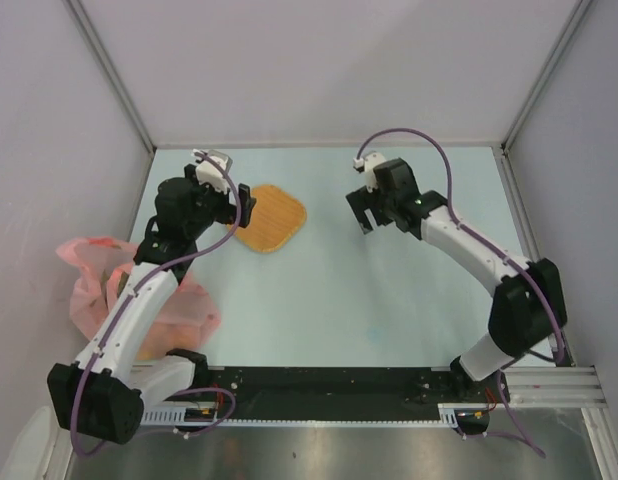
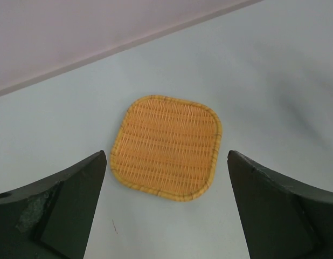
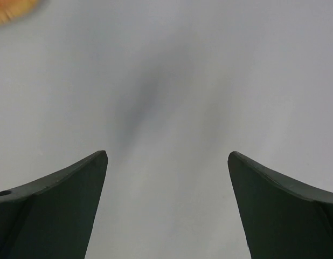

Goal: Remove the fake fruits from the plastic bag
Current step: Move the plate to the center of the board.

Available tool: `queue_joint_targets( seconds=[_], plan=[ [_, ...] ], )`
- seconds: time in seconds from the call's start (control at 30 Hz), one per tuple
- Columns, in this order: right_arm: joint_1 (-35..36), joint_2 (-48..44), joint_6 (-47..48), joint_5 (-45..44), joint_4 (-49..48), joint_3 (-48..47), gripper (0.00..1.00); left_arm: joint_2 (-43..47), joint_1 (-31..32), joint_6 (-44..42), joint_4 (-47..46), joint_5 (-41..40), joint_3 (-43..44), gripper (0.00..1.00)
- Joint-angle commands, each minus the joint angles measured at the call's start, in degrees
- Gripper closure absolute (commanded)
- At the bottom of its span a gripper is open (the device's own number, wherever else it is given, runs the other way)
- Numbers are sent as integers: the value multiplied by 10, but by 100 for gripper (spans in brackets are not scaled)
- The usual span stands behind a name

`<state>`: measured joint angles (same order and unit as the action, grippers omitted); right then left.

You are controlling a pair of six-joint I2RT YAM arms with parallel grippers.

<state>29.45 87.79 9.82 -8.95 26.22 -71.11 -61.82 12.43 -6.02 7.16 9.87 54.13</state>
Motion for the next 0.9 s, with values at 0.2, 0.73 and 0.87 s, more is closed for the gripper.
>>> queue_joint_targets(
  seconds=[0.2,0.73,0.87],
  plan=[
    [-4,193,-136,131,9,-241,7,72,2,-69,138,52,100,0],
    [-61,419,-393,462,-153,-312,6,166,1,-153,224,-40,88,0],
    [-58,469,-482,502,-204,-315,15,170,2,-140,249,-49,101,0]
  ],
)
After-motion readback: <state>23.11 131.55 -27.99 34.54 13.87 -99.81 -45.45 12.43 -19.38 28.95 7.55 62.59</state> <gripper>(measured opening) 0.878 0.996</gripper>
